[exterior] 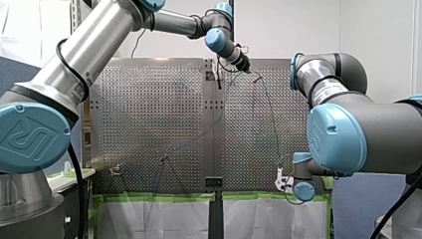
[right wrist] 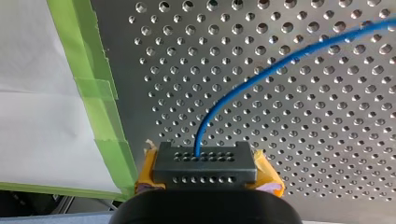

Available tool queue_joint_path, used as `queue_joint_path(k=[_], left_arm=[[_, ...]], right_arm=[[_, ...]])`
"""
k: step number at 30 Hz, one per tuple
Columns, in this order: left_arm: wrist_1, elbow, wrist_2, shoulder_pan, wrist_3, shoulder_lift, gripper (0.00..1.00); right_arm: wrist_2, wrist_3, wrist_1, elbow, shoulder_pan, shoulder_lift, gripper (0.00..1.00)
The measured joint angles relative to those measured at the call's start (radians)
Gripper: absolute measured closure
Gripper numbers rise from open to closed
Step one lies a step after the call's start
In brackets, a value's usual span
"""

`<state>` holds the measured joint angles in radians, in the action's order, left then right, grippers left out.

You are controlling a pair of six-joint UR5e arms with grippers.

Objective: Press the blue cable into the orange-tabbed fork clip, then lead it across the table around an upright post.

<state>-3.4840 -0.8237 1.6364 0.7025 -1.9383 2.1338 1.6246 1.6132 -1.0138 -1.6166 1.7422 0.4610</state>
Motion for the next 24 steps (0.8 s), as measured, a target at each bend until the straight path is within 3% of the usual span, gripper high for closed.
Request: queue_joint_path(k=[16,24], left_arm=[[-0.039,0.019,0.121,0.002,0.015,0.004,0.0],[-0.075,0.019,0.186,0.002,0.055,0.004,0.0]], right_arm=[[0.001,-0.005,0.016,0.001,0.003,0.0,1.0],[0.0,-0.005,0.017,0.002,0.005,0.0,1.0]])
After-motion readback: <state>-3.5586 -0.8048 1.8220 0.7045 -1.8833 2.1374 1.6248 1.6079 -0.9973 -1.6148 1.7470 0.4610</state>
